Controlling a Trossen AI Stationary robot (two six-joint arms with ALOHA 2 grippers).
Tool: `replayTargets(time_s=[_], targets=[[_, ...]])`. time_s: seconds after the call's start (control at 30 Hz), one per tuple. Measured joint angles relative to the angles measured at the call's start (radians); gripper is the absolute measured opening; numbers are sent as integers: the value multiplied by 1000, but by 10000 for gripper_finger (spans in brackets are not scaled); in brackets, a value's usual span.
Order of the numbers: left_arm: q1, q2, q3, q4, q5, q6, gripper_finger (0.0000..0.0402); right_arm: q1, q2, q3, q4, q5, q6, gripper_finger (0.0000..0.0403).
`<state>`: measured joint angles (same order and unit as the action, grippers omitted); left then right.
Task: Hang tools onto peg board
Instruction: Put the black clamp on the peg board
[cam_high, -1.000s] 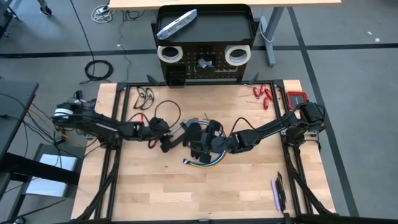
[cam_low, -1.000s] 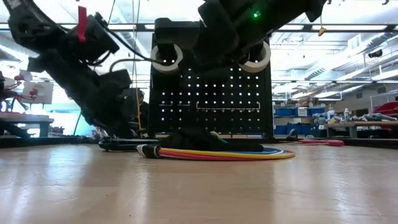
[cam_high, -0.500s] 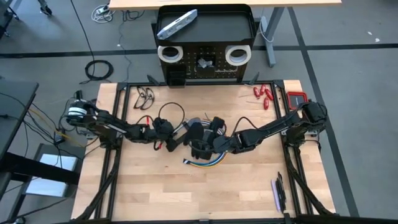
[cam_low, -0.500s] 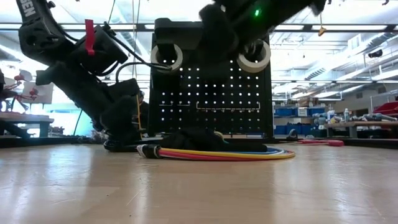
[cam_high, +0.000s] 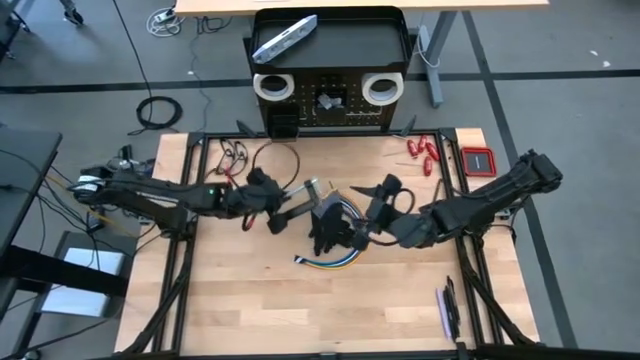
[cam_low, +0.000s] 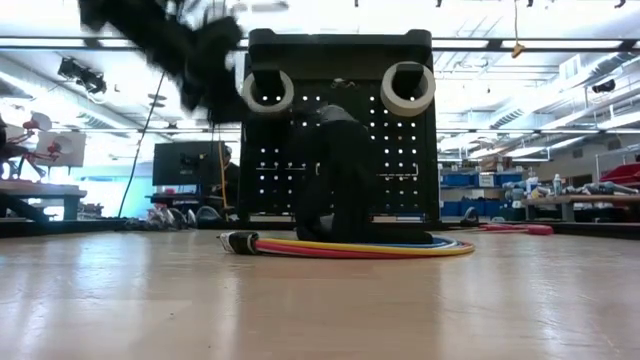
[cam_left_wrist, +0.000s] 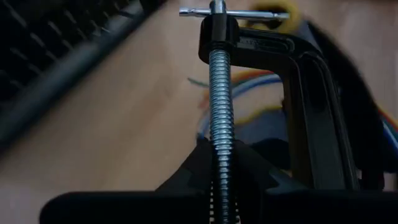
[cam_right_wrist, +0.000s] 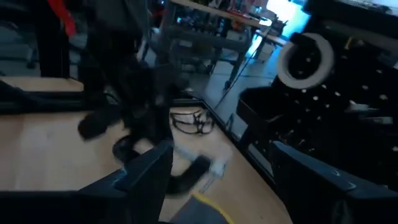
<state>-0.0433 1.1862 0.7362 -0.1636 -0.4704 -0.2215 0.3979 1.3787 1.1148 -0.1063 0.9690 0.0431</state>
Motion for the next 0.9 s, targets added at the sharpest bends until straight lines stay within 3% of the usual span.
replayTargets(time_s=[0.2, 0.4, 0.5, 0.7, 0.9], targets=[[12, 12, 274, -168, -94, 171, 41, -2, -2, -2, -97, 10, 160, 276], [10, 22, 433, -58, -89, 323, 41, -56, 54, -3, 54, 53, 244, 273], [5, 21, 448, 10, -96, 380, 41, -86, 60, -2, 233, 43, 234, 268], [-6, 32, 451, 171, -93, 442, 41, -137, 59, -2, 587, -150, 74, 258], [-4, 66, 442, 239, -108, 481, 41, -169, 59, -2, 641, -228, 46, 240]])
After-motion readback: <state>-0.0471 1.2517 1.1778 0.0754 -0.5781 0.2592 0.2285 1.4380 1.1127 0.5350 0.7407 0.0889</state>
